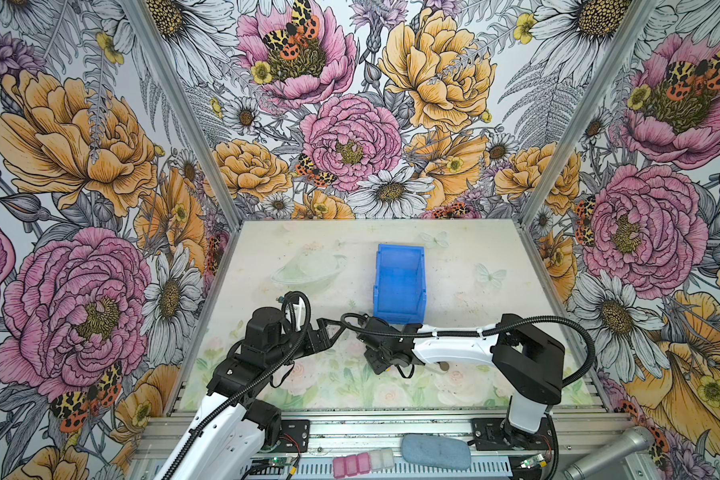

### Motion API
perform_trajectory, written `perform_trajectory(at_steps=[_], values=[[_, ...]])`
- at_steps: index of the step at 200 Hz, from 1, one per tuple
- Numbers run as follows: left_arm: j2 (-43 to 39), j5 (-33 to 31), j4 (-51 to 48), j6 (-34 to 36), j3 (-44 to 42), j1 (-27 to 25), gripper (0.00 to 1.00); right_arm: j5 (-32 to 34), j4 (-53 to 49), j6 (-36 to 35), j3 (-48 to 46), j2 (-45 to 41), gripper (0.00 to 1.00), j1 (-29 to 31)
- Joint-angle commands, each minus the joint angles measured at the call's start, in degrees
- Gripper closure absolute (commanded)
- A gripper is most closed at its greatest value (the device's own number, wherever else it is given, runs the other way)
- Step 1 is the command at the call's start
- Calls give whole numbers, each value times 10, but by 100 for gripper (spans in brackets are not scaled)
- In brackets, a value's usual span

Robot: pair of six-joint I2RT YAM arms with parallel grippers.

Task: Put the screwdriver in the bin
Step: 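Lower the right gripper and close it on the black screwdriver handle, then lift the screwdriver with the right gripper and carry it over the blue bin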

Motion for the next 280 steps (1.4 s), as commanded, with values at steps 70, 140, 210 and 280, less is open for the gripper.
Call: perform_trajectory(at_steps=[70, 140, 210, 280], values=[[-7, -41, -1, -4, -10, 18, 1, 25, -12, 20, 14, -83, 92, 5], [21, -45, 30, 37, 7, 21, 1, 74, -62, 61, 31, -187, 95, -27], [122, -19, 95, 104, 61, -7, 1, 77, -86, 49, 64, -199, 95, -145], [184, -21, 112, 143, 90, -74, 1, 56, -90, 5, 101, -118, 95, -225]])
